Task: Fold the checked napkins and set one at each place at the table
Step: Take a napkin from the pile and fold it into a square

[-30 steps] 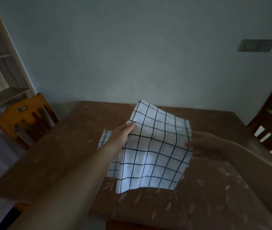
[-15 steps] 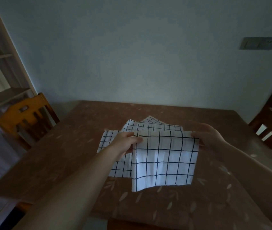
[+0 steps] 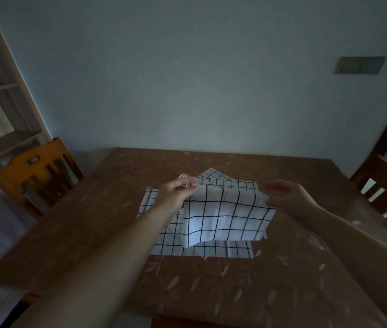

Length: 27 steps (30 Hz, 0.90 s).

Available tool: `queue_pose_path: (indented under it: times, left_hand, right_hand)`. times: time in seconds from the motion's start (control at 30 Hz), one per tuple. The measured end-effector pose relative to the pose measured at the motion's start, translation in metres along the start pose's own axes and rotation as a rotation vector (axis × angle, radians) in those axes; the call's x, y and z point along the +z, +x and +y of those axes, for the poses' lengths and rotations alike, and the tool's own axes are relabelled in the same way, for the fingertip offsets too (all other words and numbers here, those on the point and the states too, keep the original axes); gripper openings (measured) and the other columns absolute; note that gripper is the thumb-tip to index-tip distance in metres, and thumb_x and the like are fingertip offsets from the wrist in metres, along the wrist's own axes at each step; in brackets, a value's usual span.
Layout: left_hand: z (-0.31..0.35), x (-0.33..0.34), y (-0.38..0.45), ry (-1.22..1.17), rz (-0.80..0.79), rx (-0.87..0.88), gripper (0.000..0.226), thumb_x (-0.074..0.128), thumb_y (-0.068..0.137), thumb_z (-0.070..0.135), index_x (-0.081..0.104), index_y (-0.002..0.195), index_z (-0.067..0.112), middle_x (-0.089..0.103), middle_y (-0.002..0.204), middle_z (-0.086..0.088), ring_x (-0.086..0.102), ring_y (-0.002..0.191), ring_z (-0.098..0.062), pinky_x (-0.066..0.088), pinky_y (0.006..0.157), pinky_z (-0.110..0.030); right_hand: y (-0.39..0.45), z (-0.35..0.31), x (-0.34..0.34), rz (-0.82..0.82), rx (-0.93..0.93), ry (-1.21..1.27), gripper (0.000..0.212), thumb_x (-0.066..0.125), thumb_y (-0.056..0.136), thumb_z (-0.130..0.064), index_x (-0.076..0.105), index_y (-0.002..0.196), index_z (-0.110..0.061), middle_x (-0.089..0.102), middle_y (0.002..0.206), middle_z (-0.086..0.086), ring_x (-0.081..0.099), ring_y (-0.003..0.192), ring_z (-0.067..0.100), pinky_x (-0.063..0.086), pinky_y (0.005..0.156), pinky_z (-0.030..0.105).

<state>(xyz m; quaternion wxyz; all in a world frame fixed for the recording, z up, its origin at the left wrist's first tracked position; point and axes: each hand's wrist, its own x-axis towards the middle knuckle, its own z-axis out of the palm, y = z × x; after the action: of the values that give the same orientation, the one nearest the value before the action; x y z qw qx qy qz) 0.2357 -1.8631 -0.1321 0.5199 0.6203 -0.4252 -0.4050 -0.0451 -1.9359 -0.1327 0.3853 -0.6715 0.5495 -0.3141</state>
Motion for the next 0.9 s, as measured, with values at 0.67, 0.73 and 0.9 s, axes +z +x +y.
queue_pose_path:
  times: [0.67, 0.73, 0.9]
  left_hand:
    - [0.012, 0.01, 0.018, 0.513, -0.17, 0.324, 0.009, 0.059, 0.095, 0.024, 0.065, 0.089, 0.022, 0.061, 0.085, 0.006, 0.056, 0.079, -0.01, 0.042, 0.072, -0.026]
    - [0.018, 0.021, 0.015, 0.507, -0.229, 0.354, 0.011, 0.056, 0.097, 0.025, 0.064, 0.091, 0.022, 0.063, 0.084, 0.004, 0.054, 0.073, -0.008, 0.042, 0.069, -0.023]
    - [0.028, 0.038, 0.007, 0.5, -0.273, 0.471, 0.011, 0.055, 0.098, 0.024, 0.065, 0.095, 0.022, 0.066, 0.086, 0.004, 0.058, 0.073, -0.008, 0.045, 0.066, -0.019]
  right_hand:
    - [0.008, 0.004, -0.006, -0.184, -0.103, -0.85, 0.021, 0.059, 0.089, -0.03, 0.069, 0.104, -0.019, 0.071, 0.098, -0.008, 0.063, 0.077, 0.003, 0.041, 0.061, 0.008]
    - [0.008, -0.002, 0.008, -0.258, -0.197, -0.824, 0.028, 0.06, 0.088, -0.04, 0.064, 0.109, -0.022, 0.066, 0.107, -0.012, 0.058, 0.082, 0.0, 0.043, 0.069, 0.011]
    - [-0.003, -0.048, 0.049, -0.239, -0.314, -0.407, 0.022, 0.059, 0.091, -0.041, 0.059, 0.079, -0.023, 0.058, 0.068, -0.001, 0.048, 0.057, 0.008, 0.041, 0.057, 0.022]
